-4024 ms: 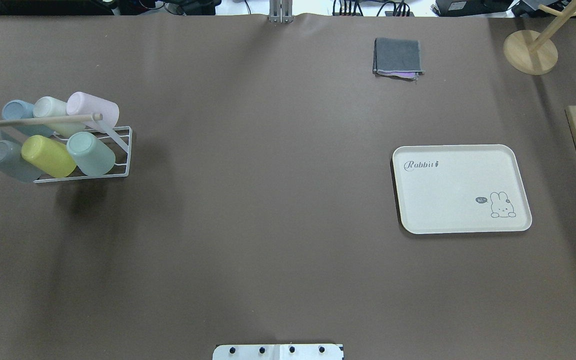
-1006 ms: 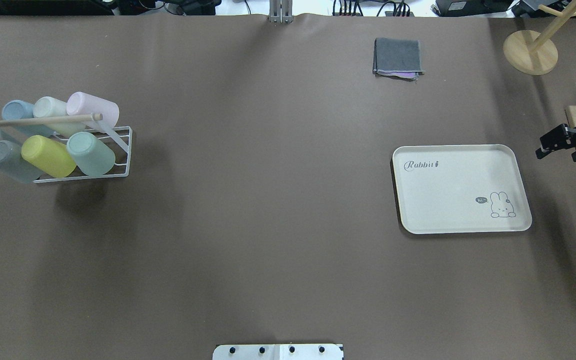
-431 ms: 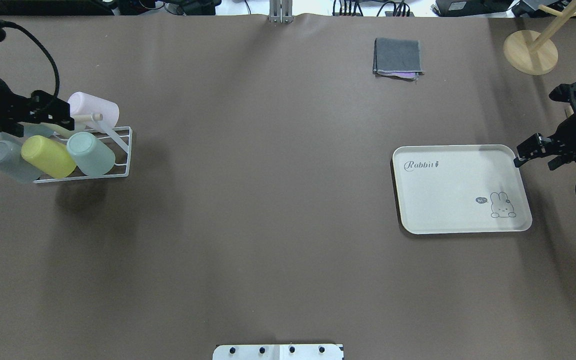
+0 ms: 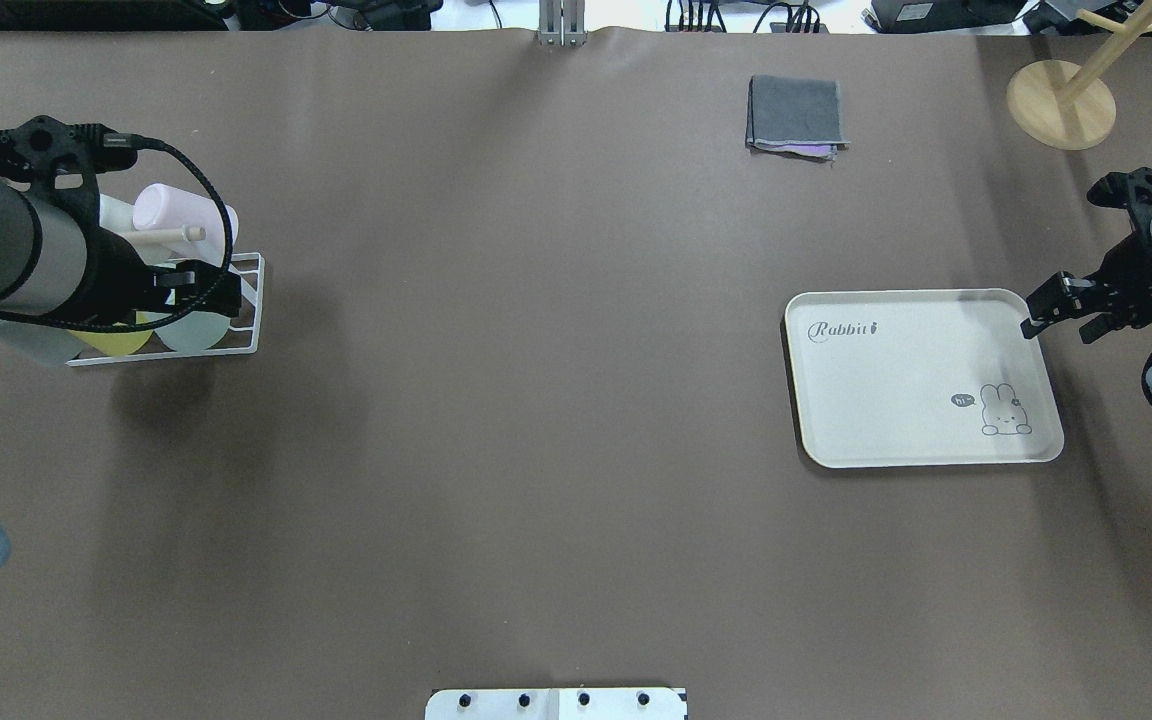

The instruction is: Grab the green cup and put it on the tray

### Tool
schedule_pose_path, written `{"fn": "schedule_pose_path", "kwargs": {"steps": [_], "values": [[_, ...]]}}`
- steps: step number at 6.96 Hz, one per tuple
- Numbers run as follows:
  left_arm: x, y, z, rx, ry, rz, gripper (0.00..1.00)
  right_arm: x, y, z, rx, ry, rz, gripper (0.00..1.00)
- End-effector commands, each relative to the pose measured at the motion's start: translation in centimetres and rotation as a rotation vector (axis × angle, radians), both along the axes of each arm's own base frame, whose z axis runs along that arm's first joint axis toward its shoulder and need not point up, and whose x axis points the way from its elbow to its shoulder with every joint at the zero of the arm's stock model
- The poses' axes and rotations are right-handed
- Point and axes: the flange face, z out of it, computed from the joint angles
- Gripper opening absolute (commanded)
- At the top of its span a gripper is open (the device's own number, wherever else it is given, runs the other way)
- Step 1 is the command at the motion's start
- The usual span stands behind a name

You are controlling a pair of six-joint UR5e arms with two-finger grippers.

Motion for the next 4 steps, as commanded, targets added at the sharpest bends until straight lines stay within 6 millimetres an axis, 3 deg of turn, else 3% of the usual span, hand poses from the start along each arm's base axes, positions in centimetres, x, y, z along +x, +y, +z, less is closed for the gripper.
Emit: {"fn": "schedule_pose_path", "kwargs": {"steps": [1,2,4], "values": [[2.1,1.9,1.0,0.032,-0.055,-0.043,0.98,-0.5,0.2,0.4,-0.021,0.005,0.003,0.67],[2.9,2.9,1.6,0.057,-0.088,-0.063,0.98,-1.0,0.5,0.4,-0.021,0.005,-0.008,0.67],[6.9,5.9,2.8,0.11,-0.148,-0.13,0.98,-1.7,0.8,0.4,-0.021,0.005,-0.021,0.67]]}}
